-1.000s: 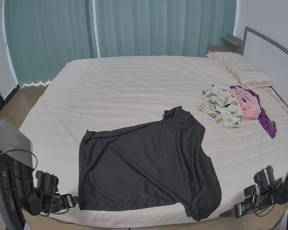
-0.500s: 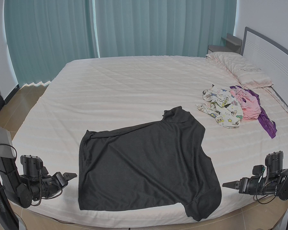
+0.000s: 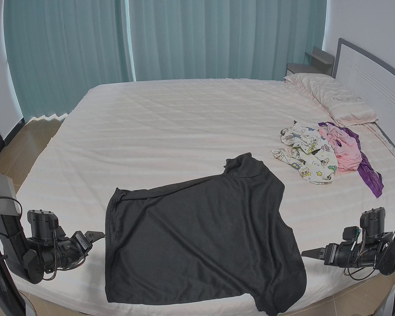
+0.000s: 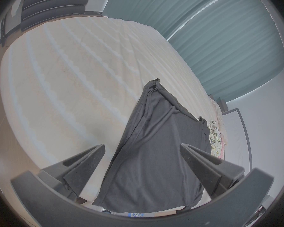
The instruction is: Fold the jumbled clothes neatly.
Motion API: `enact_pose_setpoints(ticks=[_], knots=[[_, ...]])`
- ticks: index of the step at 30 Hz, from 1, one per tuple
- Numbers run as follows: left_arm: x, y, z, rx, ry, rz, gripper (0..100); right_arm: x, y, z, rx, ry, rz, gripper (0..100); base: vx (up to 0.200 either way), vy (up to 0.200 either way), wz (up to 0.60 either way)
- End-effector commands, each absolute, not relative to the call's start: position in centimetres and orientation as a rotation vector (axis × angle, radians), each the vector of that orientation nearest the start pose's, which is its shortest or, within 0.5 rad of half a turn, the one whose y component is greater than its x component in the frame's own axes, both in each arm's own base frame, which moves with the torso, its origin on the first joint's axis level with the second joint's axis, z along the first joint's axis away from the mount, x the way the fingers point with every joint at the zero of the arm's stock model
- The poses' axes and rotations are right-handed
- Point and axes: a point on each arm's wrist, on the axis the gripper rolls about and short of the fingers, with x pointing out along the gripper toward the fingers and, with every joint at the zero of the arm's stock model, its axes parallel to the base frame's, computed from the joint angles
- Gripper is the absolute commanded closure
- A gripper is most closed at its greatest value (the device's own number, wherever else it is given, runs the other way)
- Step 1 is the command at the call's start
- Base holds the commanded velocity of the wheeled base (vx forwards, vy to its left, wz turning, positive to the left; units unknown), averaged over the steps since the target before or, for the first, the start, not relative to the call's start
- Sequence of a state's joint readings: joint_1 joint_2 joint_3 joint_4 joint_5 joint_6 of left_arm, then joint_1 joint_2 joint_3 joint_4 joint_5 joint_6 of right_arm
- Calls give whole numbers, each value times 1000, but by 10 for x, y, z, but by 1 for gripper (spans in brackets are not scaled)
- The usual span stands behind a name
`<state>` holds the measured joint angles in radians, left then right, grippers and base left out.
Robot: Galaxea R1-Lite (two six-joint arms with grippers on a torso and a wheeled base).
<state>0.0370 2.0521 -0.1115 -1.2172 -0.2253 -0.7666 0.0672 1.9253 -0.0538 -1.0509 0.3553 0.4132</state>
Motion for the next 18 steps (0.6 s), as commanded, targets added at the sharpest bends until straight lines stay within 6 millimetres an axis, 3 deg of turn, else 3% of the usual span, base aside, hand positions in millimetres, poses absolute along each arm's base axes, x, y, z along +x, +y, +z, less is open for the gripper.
enact_pose_setpoints(ticks=[1,13,18], knots=[[222,3,5,-825,770,112,0,191,24,16,496,911,233,0,0,0,0],[220,3,1,-836,791,124,0,189,26,16,492,917,242,0,0,0,0],[229,3,5,-869,750,125,0,189,26,17,492,913,241,0,0,0,0]])
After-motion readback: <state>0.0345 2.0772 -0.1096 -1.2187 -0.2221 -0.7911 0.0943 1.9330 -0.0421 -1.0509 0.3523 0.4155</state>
